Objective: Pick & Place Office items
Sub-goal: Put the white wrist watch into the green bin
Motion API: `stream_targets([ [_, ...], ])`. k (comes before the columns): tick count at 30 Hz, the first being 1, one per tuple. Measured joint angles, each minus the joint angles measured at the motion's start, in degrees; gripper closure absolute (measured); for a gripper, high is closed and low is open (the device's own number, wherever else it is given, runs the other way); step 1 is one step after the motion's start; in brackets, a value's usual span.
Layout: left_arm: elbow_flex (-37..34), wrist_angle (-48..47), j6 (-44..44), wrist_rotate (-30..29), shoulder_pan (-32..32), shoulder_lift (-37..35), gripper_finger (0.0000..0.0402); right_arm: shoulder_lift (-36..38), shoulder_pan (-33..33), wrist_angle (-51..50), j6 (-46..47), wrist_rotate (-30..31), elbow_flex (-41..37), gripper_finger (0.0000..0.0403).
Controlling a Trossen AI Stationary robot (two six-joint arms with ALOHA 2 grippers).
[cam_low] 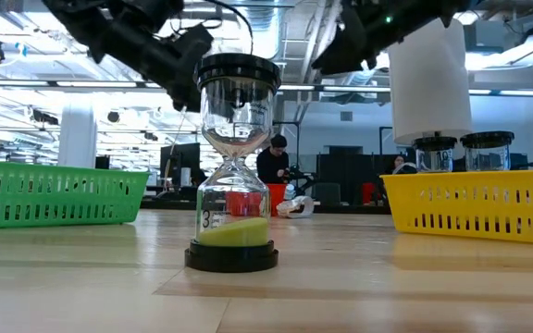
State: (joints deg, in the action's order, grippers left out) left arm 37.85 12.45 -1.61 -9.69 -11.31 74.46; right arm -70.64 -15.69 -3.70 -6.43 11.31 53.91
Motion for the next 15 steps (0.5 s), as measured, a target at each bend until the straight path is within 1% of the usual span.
stream_targets([
  [2,-1.0,0.1,0.0,0.0,0.0,-2.1,0.0179,-1.7,0.0,0.1,-2.7,1.0,0.1,0.0154],
  [4,-2.2,-0.2,0.0,0.0,0.0,-4.0,0.0182,-3.1,0.2,-1.2,-3.0,0.2,-0.2,0.0154],
  [6,-3.1,-0.1,-0.2,0.0,0.0,-5.5,0.0183,-6.2,0.2,0.3,-3.0,-0.8,0.3,0.0154],
  [9,-4.0,0.1,-0.4,0.0,0.0,-7.1,0.0186,-12.0,0.3,-1.2,-3.2,-0.5,0.2,0.0154],
  [14,-6.1,0.0,-2.1,0.3,0.1,-8.0,0.0188,-19.0,1.0,-4.5,-3.2,5.8,2.1,0.0158],
  [15,-6.6,-0.2,-2.1,0.3,0.1,-8.1,0.0189,-20.3,1.0,-4.5,-3.2,6.1,2.6,0.0159],
])
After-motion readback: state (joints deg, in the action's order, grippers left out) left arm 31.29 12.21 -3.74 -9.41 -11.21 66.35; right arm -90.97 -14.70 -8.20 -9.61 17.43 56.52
